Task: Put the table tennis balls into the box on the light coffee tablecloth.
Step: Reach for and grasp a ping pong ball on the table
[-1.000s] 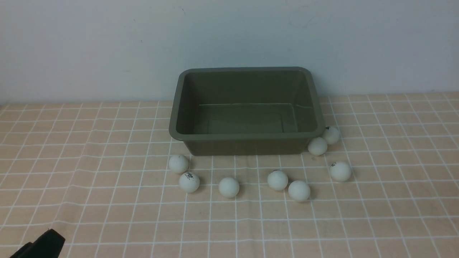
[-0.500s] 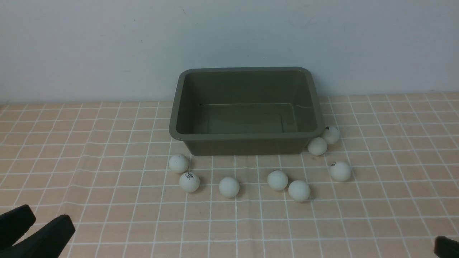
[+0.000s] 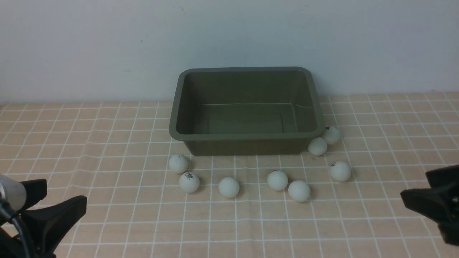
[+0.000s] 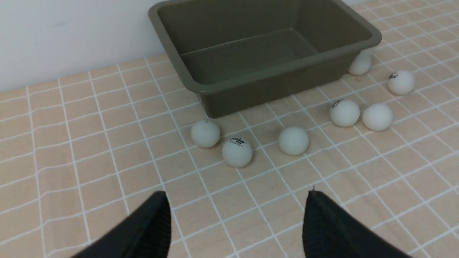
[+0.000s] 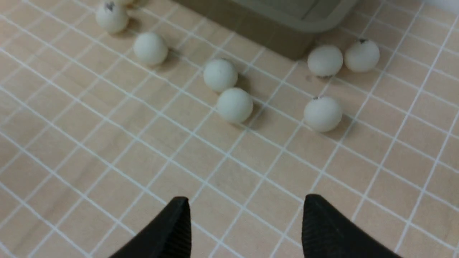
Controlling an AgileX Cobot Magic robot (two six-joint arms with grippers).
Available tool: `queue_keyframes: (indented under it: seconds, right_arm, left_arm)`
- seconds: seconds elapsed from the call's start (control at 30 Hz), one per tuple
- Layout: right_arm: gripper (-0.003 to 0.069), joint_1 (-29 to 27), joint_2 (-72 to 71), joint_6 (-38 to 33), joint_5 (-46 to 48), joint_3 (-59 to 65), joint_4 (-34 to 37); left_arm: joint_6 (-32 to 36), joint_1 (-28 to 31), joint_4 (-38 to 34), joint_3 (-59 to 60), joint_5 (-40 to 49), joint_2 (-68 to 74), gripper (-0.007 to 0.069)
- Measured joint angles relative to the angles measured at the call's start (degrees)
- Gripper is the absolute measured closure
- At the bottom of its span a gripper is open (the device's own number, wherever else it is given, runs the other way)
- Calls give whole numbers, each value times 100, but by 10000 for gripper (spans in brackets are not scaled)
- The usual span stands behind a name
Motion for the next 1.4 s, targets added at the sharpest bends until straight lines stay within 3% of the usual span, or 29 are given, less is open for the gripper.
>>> queue_keyframes:
  seconds: [0.17,0.4,0.67,1.4]
  right_arm:
    - [264,0,1321,183,-321,-634,-165]
    - [197,0,2936,345,-251,-1641,-263]
    - [186,39,4498,432,-95,-2567,-401]
    - [188,298,6291,632,-386,-3303,-945]
  left_arm:
    - [176,0,12,0,-115,40,211]
    - [189,0,12,0,-105,40,211]
    - [194,0,12,0,-105,40,211]
    - [194,0,12,0,80,40,211]
